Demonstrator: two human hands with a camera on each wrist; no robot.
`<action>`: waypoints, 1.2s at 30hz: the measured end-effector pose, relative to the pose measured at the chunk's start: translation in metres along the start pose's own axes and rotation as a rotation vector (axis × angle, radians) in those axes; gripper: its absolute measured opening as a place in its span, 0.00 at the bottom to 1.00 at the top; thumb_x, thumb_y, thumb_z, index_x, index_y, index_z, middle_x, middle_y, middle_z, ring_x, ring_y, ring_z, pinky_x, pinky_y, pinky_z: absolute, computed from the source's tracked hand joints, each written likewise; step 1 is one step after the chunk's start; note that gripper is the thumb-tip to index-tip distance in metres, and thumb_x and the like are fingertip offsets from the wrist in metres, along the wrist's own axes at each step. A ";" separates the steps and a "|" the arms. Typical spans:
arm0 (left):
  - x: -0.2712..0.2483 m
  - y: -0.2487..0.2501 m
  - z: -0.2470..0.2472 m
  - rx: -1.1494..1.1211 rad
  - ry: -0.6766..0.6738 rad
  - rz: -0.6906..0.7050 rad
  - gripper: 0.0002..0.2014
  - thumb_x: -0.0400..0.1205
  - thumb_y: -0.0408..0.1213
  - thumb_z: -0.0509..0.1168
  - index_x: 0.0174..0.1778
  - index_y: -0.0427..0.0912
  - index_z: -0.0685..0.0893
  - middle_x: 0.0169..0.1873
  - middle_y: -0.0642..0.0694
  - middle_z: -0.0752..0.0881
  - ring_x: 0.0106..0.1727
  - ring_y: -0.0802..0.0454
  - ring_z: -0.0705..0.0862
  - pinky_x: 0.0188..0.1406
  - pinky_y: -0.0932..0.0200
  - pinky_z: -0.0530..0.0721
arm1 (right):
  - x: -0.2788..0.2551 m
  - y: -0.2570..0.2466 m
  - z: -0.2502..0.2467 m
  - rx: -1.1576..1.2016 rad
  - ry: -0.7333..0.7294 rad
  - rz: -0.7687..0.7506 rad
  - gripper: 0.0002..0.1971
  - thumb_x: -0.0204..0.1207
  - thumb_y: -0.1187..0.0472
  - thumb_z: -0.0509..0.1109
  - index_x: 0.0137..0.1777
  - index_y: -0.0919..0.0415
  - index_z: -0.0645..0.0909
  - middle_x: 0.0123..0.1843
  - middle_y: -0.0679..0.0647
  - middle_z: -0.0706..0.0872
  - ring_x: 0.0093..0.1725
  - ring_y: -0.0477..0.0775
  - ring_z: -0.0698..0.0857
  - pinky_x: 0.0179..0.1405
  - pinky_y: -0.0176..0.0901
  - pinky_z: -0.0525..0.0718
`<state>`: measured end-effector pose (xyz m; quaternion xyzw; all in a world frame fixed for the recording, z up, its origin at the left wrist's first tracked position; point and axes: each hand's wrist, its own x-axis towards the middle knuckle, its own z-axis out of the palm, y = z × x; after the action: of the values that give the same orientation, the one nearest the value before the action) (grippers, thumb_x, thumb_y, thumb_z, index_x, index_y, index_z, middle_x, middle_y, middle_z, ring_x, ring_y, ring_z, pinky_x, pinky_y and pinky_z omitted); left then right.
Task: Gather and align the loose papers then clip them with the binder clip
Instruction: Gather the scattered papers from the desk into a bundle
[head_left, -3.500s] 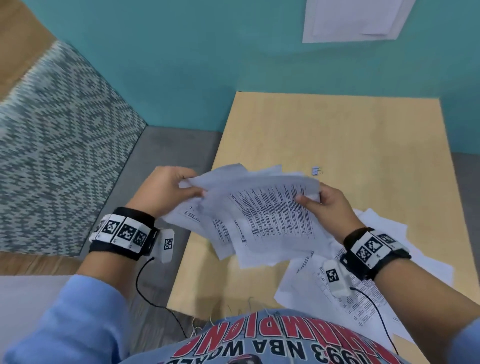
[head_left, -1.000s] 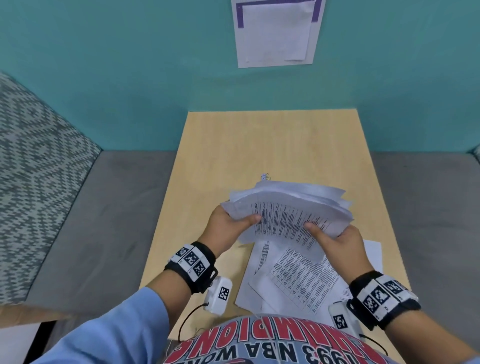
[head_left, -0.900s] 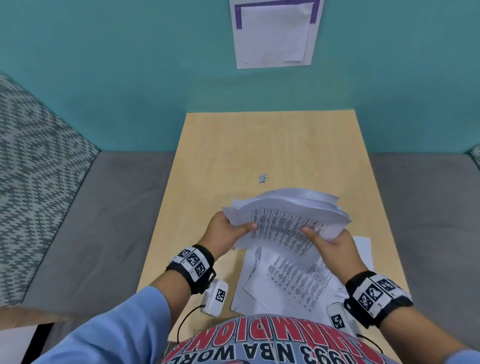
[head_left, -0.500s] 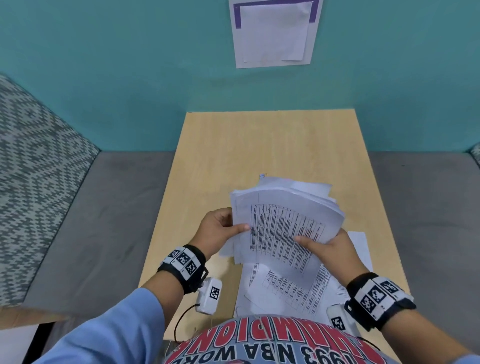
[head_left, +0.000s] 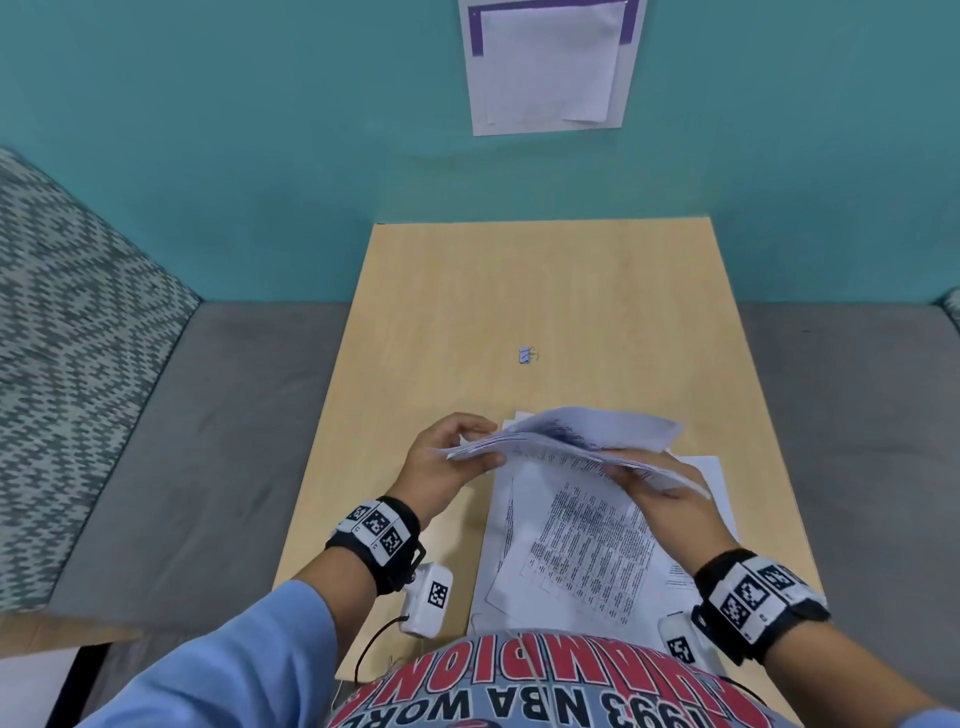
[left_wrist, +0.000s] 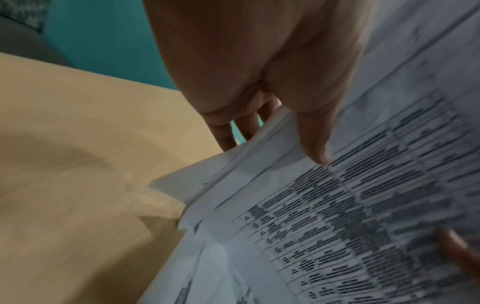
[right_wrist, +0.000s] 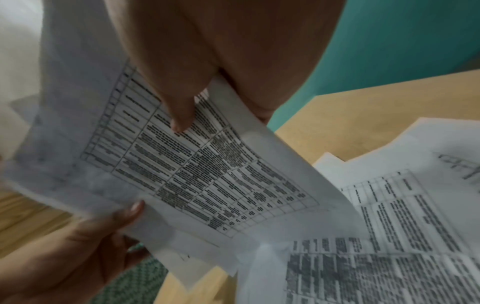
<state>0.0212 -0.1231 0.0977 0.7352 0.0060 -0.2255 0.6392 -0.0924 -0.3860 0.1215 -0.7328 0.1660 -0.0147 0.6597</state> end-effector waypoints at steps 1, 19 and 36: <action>-0.001 0.000 0.001 -0.001 -0.006 -0.006 0.12 0.76 0.23 0.82 0.53 0.38 0.92 0.47 0.41 0.92 0.44 0.56 0.90 0.45 0.66 0.87 | 0.001 -0.003 0.001 -0.012 0.020 -0.007 0.11 0.80 0.71 0.76 0.48 0.52 0.93 0.40 0.30 0.94 0.42 0.28 0.90 0.43 0.18 0.79; 0.003 0.027 0.003 0.030 0.081 0.134 0.11 0.78 0.27 0.82 0.47 0.49 0.93 0.45 0.47 0.97 0.48 0.56 0.92 0.53 0.56 0.90 | 0.013 -0.027 0.006 0.127 0.137 -0.186 0.20 0.73 0.73 0.83 0.45 0.41 0.95 0.61 0.63 0.89 0.63 0.56 0.90 0.66 0.41 0.86; 0.008 0.021 0.011 -0.016 0.055 0.065 0.14 0.79 0.29 0.81 0.60 0.44 0.93 0.52 0.52 0.97 0.54 0.56 0.96 0.57 0.57 0.93 | 0.012 -0.017 0.001 0.187 0.247 -0.131 0.32 0.71 0.78 0.81 0.62 0.51 0.70 0.65 0.59 0.82 0.52 0.47 0.93 0.55 0.45 0.92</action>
<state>0.0308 -0.1399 0.1137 0.7358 0.0014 -0.1842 0.6516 -0.0770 -0.3865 0.1355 -0.6699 0.1957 -0.1631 0.6973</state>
